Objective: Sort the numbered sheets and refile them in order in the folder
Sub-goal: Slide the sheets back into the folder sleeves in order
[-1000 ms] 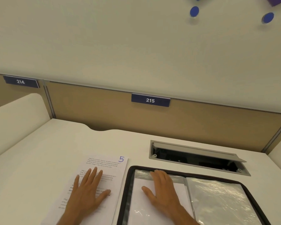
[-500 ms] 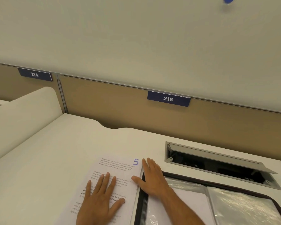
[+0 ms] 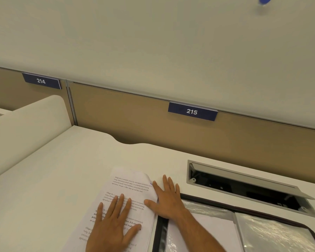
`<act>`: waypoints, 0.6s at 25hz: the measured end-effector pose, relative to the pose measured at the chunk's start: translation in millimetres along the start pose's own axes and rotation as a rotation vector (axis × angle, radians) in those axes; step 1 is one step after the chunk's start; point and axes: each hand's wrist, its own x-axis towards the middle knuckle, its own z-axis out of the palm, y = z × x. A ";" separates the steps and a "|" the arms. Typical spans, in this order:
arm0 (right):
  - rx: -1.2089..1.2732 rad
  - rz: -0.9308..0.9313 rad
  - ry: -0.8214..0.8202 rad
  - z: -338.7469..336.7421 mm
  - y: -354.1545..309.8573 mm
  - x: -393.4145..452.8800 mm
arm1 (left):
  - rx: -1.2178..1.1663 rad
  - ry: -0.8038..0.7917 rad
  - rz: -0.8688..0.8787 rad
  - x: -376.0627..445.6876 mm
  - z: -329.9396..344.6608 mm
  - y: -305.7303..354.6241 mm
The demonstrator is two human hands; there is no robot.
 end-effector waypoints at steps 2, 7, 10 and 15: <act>0.126 -0.035 0.042 -2.8 -9.9 -3.3 | -0.001 0.005 -0.002 -0.2 0.9 -0.3; 0.476 -0.033 0.212 -0.6 -38.8 -14.2 | 0.006 0.006 -0.003 0.5 2.1 -0.4; 0.521 0.068 0.181 5.0 -49.6 -23.0 | -0.004 0.023 -0.005 1.8 1.7 -0.3; 0.566 0.159 0.035 22.1 -51.5 -28.3 | -0.014 0.041 0.004 2.1 1.7 -3.5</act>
